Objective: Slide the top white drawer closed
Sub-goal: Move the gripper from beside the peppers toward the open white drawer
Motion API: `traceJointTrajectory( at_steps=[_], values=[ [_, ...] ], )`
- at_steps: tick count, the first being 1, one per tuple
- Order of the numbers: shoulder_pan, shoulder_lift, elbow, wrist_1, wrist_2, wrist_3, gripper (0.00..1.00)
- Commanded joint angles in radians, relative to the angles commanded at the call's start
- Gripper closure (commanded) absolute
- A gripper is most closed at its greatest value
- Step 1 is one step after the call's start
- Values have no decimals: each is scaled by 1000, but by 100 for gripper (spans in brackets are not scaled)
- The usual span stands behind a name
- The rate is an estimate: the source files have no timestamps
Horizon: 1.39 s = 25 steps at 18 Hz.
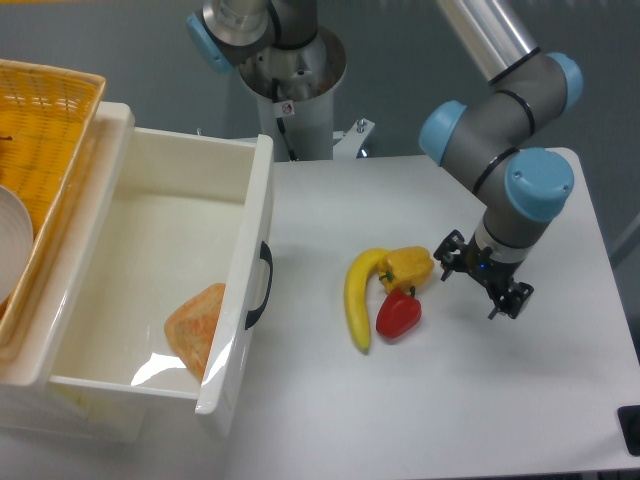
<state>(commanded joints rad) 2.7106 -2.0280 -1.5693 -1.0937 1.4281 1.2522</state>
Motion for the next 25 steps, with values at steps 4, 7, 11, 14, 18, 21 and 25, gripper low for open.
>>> traceJointTrajectory(
  at_steps=[4, 7, 11, 14, 18, 21, 25],
  values=[
    [-32, 9, -8, 0, 2, -212, 0],
    [-78, 11, -6, 3, -2, -390, 0],
    [-120, 26, 0, 3, -2, -444, 4],
    [-135, 35, 0, 0, -46, -453, 42],
    [-153, 63, -8, 0, -175, -548, 83],
    [-160, 78, -3, -6, -285, -559, 94],
    [-173, 98, -8, -44, -373, -562, 100]
  ],
)
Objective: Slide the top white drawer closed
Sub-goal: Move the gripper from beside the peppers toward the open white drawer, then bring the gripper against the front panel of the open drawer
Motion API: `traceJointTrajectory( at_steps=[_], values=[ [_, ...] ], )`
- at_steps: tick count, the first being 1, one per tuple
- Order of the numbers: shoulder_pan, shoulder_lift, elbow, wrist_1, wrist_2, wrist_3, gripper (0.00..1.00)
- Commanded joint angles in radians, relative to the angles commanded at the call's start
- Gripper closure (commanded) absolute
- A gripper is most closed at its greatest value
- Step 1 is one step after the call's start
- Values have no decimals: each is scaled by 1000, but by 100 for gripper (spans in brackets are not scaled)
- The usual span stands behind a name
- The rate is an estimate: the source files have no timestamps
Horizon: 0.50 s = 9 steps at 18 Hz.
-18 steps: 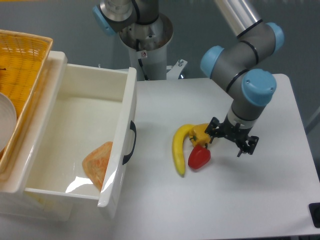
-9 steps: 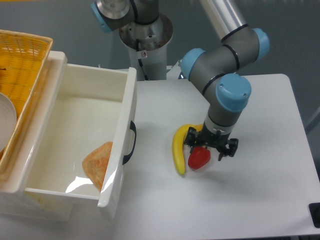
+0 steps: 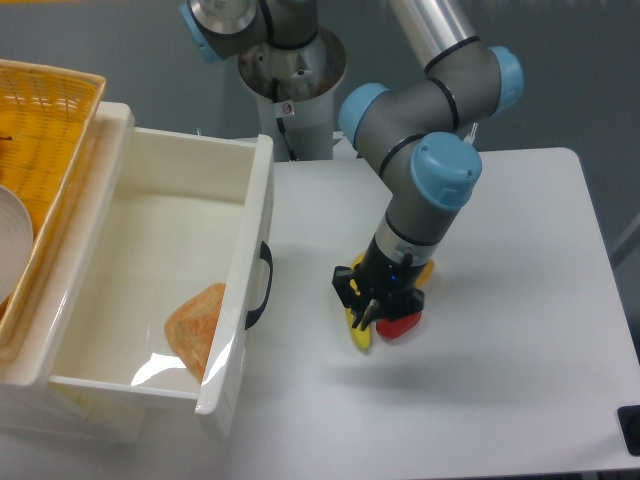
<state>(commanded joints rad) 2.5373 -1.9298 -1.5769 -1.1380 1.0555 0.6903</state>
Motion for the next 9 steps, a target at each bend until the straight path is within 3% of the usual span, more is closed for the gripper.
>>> traceJointTrajectory(
  at_steps=[9],
  values=[
    [-12, 18, 5, -127, -5, 6, 100]
  ],
)
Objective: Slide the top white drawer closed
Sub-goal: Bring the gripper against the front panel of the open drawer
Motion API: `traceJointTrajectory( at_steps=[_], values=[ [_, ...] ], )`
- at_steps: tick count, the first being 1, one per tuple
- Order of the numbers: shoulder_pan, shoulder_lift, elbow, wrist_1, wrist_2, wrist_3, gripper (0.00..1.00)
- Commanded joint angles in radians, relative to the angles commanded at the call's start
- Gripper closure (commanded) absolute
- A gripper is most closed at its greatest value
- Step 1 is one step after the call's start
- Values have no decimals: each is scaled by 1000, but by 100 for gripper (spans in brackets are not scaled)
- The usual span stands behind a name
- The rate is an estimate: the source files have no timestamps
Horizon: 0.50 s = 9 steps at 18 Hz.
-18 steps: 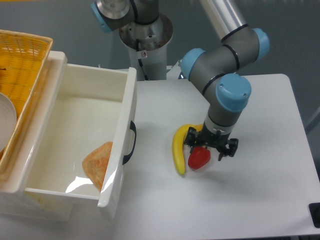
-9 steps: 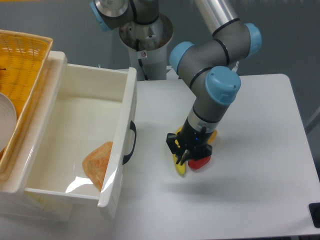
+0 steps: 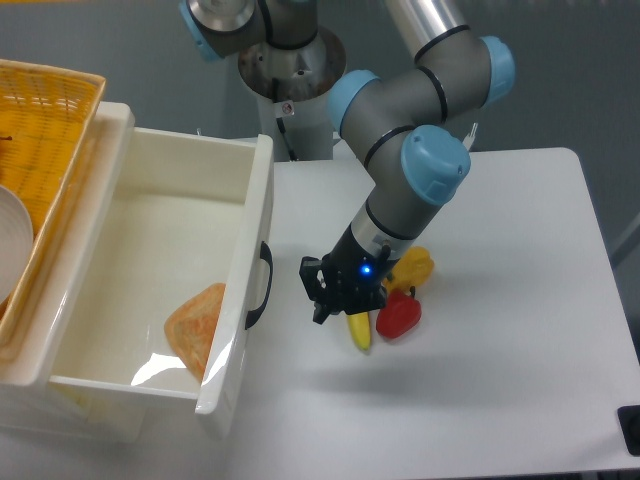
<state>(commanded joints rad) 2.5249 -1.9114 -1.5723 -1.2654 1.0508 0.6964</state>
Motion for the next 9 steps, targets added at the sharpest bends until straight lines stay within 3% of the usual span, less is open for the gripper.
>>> traceJointTrajectory(
  at_steps=[3, 9],
  values=[
    [-3, 14, 0, -38, -17, 6, 100],
    [-37, 26, -8, -43, -26, -2, 100]
  ],
)
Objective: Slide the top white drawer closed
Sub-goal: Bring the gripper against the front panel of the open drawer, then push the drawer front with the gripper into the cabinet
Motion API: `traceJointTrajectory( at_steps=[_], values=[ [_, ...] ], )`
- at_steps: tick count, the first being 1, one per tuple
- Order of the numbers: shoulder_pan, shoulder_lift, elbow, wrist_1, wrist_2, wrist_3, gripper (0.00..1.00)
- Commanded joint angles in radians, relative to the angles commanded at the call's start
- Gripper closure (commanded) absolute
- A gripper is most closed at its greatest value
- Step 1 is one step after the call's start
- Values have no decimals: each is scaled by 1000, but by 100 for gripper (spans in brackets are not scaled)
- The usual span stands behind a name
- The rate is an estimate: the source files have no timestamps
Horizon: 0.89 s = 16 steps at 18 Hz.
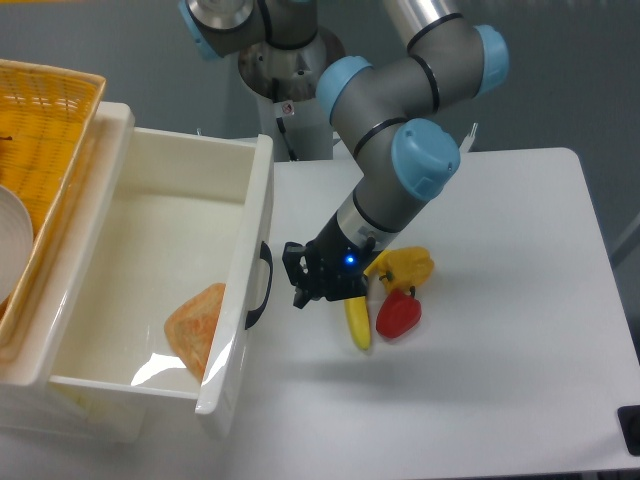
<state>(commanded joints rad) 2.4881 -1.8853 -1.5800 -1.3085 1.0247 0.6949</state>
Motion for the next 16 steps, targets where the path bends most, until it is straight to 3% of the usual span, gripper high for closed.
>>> traceJointTrajectory(
  at_steps=[16],
  values=[
    [-21, 21, -8, -18, -26, -5, 100]
  ],
)
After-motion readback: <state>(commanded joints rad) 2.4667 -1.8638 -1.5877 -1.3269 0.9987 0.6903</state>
